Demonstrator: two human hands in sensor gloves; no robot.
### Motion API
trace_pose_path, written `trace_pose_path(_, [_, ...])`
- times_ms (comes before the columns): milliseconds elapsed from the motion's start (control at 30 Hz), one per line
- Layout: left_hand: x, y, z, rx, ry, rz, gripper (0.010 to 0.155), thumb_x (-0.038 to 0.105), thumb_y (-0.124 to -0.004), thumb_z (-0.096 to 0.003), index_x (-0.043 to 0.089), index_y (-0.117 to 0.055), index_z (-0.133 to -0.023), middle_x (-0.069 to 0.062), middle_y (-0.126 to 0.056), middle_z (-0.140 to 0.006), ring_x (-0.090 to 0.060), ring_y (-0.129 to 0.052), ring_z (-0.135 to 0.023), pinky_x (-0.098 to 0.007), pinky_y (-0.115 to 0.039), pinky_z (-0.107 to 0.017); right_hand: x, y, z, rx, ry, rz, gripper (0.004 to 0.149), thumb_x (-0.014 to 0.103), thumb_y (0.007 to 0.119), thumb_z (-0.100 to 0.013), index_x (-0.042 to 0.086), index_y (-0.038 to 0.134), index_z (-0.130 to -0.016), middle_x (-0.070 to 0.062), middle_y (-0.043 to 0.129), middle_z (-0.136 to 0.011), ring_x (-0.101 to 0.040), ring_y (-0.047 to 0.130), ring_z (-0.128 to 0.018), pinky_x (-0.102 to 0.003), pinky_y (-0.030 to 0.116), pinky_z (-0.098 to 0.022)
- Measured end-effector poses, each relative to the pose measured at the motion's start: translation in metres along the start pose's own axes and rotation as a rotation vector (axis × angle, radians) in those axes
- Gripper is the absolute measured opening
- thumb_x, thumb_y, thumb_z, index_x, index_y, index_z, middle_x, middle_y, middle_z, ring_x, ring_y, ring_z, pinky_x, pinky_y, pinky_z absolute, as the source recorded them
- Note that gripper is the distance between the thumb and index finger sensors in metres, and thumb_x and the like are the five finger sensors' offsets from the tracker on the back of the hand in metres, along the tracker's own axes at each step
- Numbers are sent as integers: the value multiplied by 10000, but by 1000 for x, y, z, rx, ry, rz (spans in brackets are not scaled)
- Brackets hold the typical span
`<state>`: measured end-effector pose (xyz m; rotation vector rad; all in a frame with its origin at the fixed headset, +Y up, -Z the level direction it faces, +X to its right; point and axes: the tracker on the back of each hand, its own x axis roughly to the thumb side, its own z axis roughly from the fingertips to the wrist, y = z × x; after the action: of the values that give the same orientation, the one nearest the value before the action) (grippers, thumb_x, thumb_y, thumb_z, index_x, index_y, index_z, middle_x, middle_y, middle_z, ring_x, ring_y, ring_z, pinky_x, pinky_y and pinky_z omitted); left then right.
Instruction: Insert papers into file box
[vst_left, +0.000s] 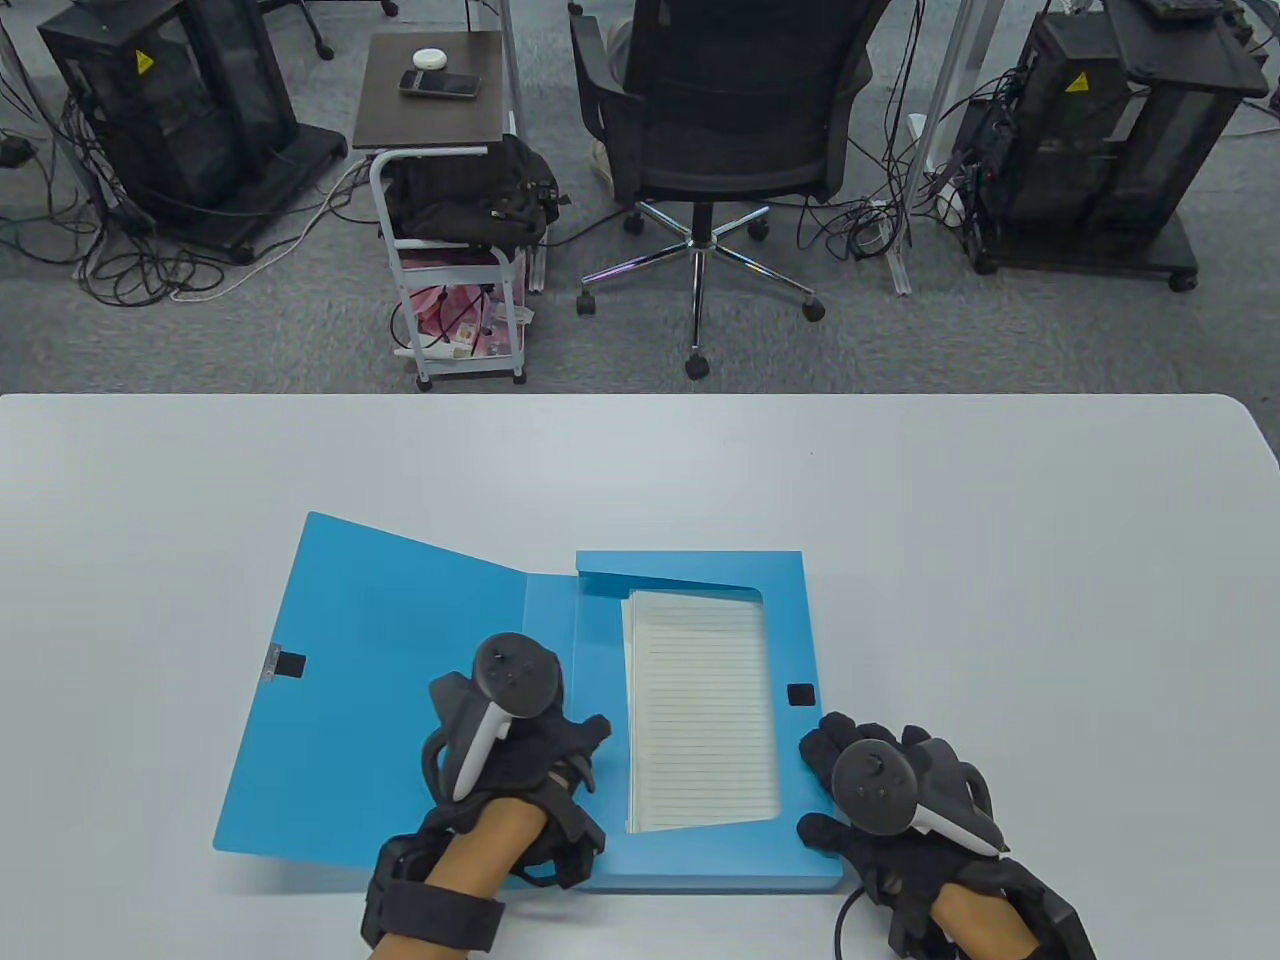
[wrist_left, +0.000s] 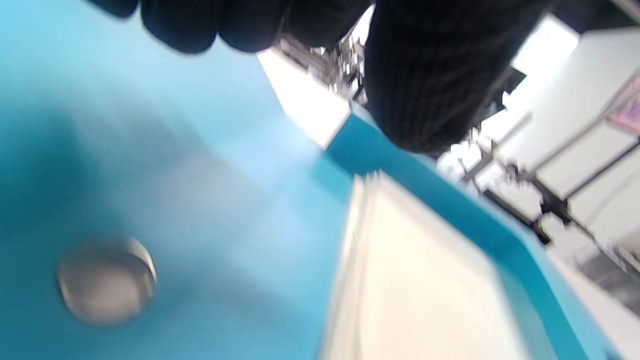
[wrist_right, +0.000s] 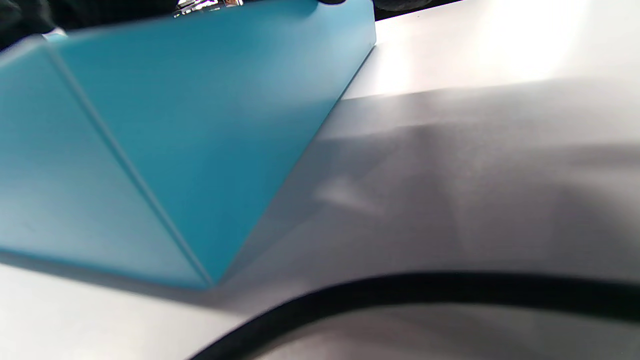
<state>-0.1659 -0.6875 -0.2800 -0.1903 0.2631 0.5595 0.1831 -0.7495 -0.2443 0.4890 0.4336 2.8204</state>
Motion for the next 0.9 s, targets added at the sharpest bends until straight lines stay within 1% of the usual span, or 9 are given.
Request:
trace_pose_path(133, [-41, 57, 8, 222, 100, -55, 902, 567, -833, -355, 253, -386, -1073, -164, -214, -1112, -500, -233, -1046, -691, -207, -718, 0, 0, 0, -2, 1, -6, 743, 511, 623, -367, 202, 327, -974, -130, 232, -1095, -463, 349, -971, -748, 208, -643])
trace_pose_path(233, [-72, 87, 13, 293, 211, -94, 932, 580, -828, -357, 264, -332, -1080, -162, -136, -1109, -490, -100, -1040, -685, -87, -698, 0, 1, 1, -2, 2, -7, 744, 512, 622, -367, 202, 325, -975, -130, 230, -1096, -464, 348, -970, -750, 207, -640])
trace_pose_path(333, [-110, 110, 16, 304, 338, -111, 945, 586, -830, -349, 264, -326, -1080, -166, -145, -1110, -495, -118, -1043, -692, -92, -698, 0, 0, 0, -2, 2, -8, 743, 512, 623, -367, 203, 326, -974, -129, 230, -1096, -465, 345, -971, -749, 206, -641])
trace_pose_path(433, [-141, 116, 18, 213, 444, -45, 942, 592, -831, -342, 231, -362, -1075, -194, -241, -1108, -523, -255, -1037, -693, -156, -705, -1, 0, 0, 0, 2, -12, 744, 512, 624, -367, 203, 326, -974, -127, 228, -1096, -465, 345, -970, -749, 205, -641])
trace_pose_path(500, [-155, 117, 17, 179, 471, 18, 937, 584, -840, -335, 183, -409, -1063, -255, -362, -1076, -541, -558, -957, -701, -338, -698, -1, 0, 0, 0, 2, -11, 743, 512, 624, -367, 204, 326, -974, -127, 229, -1095, -464, 346, -971, -749, 206, -641])
trace_pose_path(600, [-166, 115, 13, 72, 535, 55, 905, 540, -866, -333, 74, -504, -1020, -283, -795, -837, -394, -1000, -445, -579, -748, -473, -1, 1, 1, 0, 3, -13, 742, 513, 622, -367, 205, 325, -974, -126, 227, -1095, -463, 348, -971, -749, 208, -641])
trace_pose_path(667, [-169, 116, 10, 5, 536, 104, 800, 508, -869, -343, 44, -638, -953, -217, -932, -664, -325, -1037, -283, -526, -814, -400, -2, 1, 0, 6, 4, -29, 741, 513, 621, -368, 209, 319, -972, -126, 219, -1094, -459, 367, -970, -748, 221, -645])
trace_pose_path(767, [-171, 127, 9, 35, 464, 233, 635, 426, -880, -340, 51, -790, -845, -147, -1027, -513, -277, -1075, -156, -474, -880, -300, -3, 1, 0, 14, 7, -54, 739, 507, 629, -369, 211, 315, -969, -128, 208, -1089, -445, 419, -967, -746, 254, -651])
trace_pose_path(900, [-161, 135, 14, -136, 238, 608, 541, 308, -872, -367, 59, -805, -843, -168, -1038, -537, -334, -1119, -244, -495, -877, -342, -3, 1, 0, 11, 6, -46, 739, 509, 628, -368, 212, 319, -970, -125, 213, -1090, -447, 415, -967, -747, 254, -650])
